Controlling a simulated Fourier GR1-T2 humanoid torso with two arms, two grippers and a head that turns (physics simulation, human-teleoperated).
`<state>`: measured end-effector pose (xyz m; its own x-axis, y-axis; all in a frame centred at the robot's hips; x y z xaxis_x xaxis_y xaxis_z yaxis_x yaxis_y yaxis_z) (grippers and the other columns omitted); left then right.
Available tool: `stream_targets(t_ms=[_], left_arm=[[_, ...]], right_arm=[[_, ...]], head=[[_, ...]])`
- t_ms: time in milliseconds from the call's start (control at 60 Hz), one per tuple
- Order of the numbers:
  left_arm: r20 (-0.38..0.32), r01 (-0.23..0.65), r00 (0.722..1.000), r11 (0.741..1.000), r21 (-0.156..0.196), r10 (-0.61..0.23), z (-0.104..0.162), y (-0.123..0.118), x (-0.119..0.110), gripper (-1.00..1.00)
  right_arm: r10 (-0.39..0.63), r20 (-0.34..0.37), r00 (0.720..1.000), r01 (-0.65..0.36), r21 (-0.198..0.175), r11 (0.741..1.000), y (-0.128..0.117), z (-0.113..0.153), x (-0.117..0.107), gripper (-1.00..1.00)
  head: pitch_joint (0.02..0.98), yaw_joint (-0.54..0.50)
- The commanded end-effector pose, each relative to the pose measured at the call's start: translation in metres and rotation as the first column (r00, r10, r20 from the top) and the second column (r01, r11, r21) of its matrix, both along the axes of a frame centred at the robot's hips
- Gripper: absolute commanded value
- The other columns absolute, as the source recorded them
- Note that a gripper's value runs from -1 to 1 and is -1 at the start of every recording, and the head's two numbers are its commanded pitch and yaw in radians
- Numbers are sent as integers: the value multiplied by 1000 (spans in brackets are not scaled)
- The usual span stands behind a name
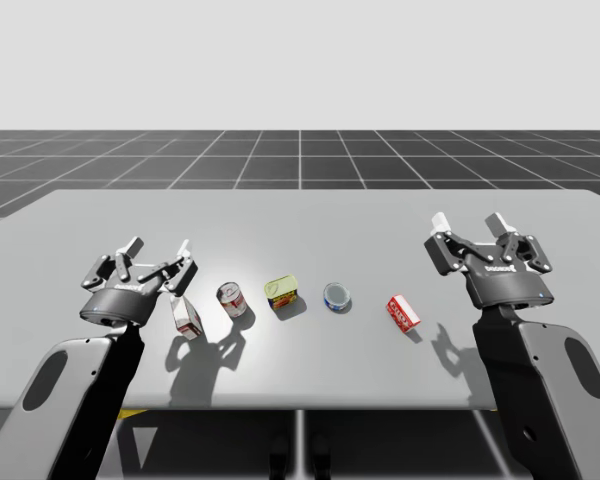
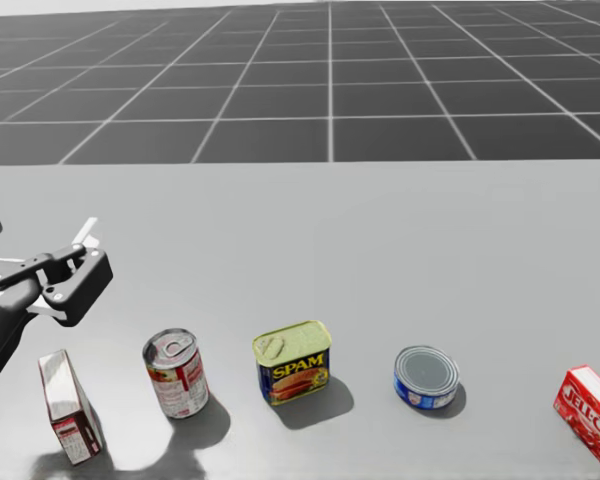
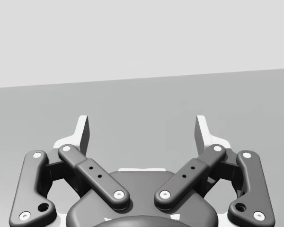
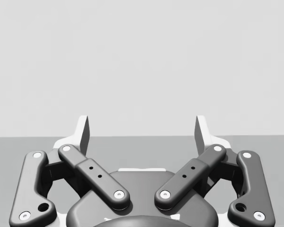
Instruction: Lift the red soup can off the table.
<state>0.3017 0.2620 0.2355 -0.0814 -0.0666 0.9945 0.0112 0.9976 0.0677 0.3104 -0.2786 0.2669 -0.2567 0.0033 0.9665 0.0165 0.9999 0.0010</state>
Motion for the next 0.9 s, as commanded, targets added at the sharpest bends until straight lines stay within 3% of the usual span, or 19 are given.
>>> stream_targets(t_ms=[17,333,450,500,550,600,717,817,833,900], left_arm=[[-2,-1,1000,1000,2,1,-1,1,1,-1000],[-12,11,1000,1000,-4,-11,-1,0,1,-1000],[-16,43,999,999,-34,-43,2,-3,-1,-1000],[-20,71,997,995,-74,-73,4,-4,-3,-1000],[-31,101,994,992,-76,-103,6,-6,-4,-1000],[-78,168,981,981,-97,-176,9,-7,-6,-1000],[-152,255,952,964,-83,-265,19,-9,-17,-1000],[-243,347,902,934,-85,-357,23,-10,-26,-1000],[-274,375,884,925,-65,-378,23,-11,-28,-1000],[-325,416,849,906,-77,-417,22,-12,-31,-1000]], right_arm=[[5,-8,1000,-5,-1,1000,0,-1,1,-1000],[10,-22,1000,-10,-5,1000,3,-4,2,-1000],[5,-22,1000,-5,-7,1000,3,-4,2,-1000],[1,-21,1000,-1,-10,1000,4,-4,2,-1000],[1,-21,1000,-1,-9,1000,4,-4,2,-1000],[-2,-21,1000,2,-12,1000,4,-4,3,-1000],[-7,-21,1000,7,-14,1000,4,-5,2,-1000],[-9,-20,1000,8,-16,1000,4,-5,2,-1000],[-10,-19,1000,10,-17,1000,4,-5,2,-1000],[-12,-19,1000,12,-18,1000,4,-6,2,-1000]], head=[[681,112],[816,284],[823,287],[827,285],[828,285],[830,282],[831,280],[834,277],[835,276],[834,275]])
